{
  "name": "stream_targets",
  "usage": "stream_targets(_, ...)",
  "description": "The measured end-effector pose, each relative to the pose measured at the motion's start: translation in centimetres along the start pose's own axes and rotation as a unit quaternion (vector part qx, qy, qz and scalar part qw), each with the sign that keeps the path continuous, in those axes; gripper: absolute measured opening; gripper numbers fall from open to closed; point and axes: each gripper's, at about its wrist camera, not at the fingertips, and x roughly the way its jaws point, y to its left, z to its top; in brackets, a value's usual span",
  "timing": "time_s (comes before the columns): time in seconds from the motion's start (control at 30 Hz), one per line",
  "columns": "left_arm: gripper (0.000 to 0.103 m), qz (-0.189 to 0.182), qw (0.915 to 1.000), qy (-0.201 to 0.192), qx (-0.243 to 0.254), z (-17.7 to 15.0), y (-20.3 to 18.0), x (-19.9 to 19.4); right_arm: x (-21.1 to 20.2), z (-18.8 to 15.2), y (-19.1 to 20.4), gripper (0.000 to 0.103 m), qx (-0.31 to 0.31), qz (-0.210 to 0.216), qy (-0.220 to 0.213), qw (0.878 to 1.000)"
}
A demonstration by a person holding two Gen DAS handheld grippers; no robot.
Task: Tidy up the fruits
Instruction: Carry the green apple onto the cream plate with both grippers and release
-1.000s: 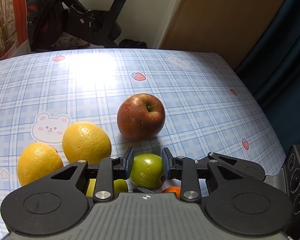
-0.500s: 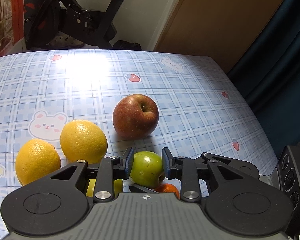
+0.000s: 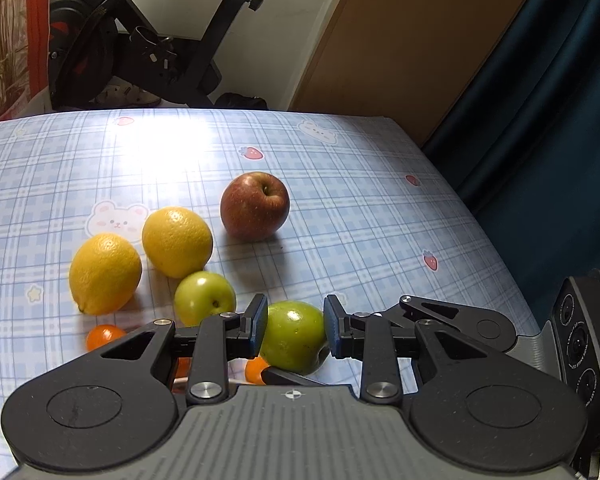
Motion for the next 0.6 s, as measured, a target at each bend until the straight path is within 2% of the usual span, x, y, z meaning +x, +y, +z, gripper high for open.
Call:
stream_targets(0.3,0.032,0.003,0.9997,0.014,-0.019,-2.9,1.5,-0.8,0.7,-1.8,2.8,0.048,-0.013,0.008,0.028,1.0)
stream_targets(0.6,0.031,0.002,0.9994,0.02,-0.03,-3.5,2.6,-0.4,1.5,-2.5,3.5,0.048,-0.031,-0.002,0.036,0.999)
